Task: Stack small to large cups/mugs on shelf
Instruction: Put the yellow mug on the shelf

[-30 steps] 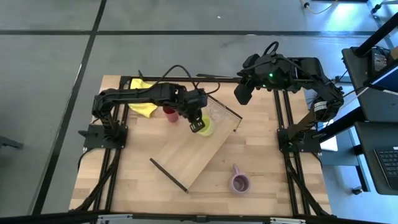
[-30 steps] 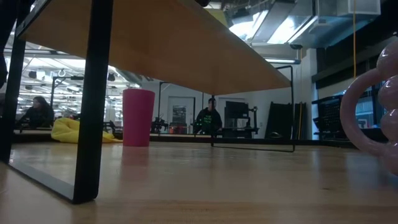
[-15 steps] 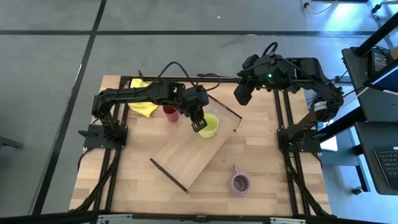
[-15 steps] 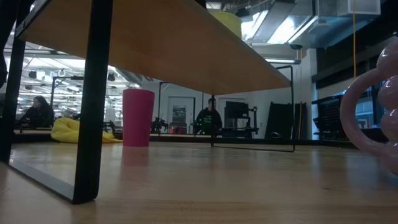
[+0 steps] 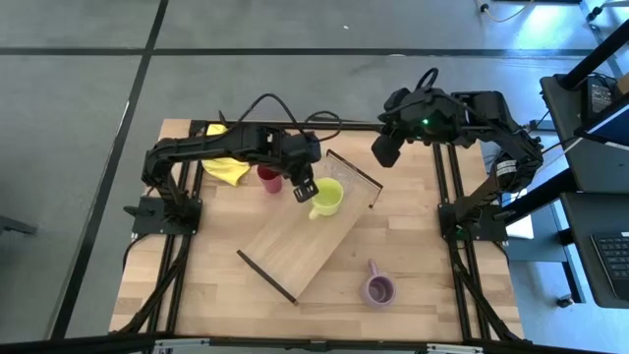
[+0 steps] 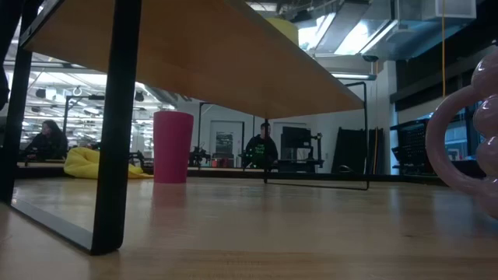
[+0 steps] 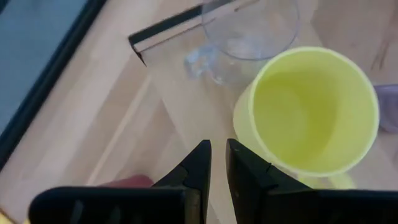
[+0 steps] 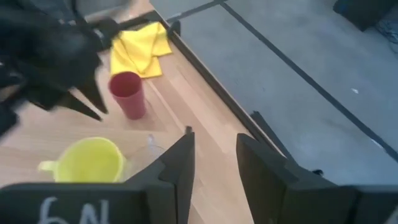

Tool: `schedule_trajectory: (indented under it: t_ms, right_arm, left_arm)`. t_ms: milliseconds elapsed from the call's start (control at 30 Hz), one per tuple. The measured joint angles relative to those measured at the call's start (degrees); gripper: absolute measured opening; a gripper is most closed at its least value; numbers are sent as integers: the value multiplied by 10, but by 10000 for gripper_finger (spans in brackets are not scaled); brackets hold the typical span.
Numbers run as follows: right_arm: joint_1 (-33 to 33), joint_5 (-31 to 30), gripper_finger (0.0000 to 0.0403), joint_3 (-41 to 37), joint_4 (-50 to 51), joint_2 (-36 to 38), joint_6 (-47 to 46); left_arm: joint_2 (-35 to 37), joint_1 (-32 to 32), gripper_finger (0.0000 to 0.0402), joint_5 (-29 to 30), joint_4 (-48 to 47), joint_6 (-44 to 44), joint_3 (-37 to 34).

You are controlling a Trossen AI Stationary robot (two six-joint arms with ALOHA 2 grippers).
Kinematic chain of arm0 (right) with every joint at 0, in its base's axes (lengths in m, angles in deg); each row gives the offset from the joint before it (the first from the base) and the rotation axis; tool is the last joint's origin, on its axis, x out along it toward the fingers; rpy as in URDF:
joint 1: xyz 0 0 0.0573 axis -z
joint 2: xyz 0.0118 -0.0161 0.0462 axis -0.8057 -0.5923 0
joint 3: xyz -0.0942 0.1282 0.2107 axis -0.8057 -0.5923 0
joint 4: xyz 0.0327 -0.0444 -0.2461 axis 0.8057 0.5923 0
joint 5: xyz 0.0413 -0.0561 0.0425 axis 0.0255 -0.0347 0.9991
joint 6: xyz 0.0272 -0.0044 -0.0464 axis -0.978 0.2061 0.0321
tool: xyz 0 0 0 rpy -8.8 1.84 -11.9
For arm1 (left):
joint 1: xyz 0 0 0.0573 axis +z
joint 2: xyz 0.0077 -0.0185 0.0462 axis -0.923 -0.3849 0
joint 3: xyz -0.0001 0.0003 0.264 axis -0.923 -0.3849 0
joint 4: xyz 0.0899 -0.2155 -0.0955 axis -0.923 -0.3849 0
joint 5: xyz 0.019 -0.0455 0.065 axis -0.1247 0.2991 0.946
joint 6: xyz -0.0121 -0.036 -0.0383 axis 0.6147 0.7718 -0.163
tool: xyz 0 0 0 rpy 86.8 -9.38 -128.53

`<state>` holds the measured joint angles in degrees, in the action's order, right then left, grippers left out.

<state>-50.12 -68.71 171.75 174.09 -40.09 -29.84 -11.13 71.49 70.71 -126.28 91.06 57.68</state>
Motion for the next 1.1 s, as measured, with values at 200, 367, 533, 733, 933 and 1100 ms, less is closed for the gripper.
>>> schedule_trajectory:
  t_ms: [200,367,533,733,933,1100]
  right_arm:
    - [0,-11,120,0,18,0,-10]
    - [-8,85,77,0,23,0,-33]
    - [-62,106,9,-36,46,-5,-105]
    - [-107,152,5,-171,16,-5,-200]
    - [-137,221,3,-296,-133,-6,-234]
    - [-154,256,2,-359,-247,-7,-253]
  left_arm:
    - [12,-32,43,-21,13,31,0]
    - [16,-63,43,3,-4,47,0]
    - [16,-60,43,48,-49,66,-4]
    - [16,-48,43,47,-47,71,-10]
    - [12,-48,43,31,-29,71,-11]
    - [11,-48,43,10,-6,83,-45]
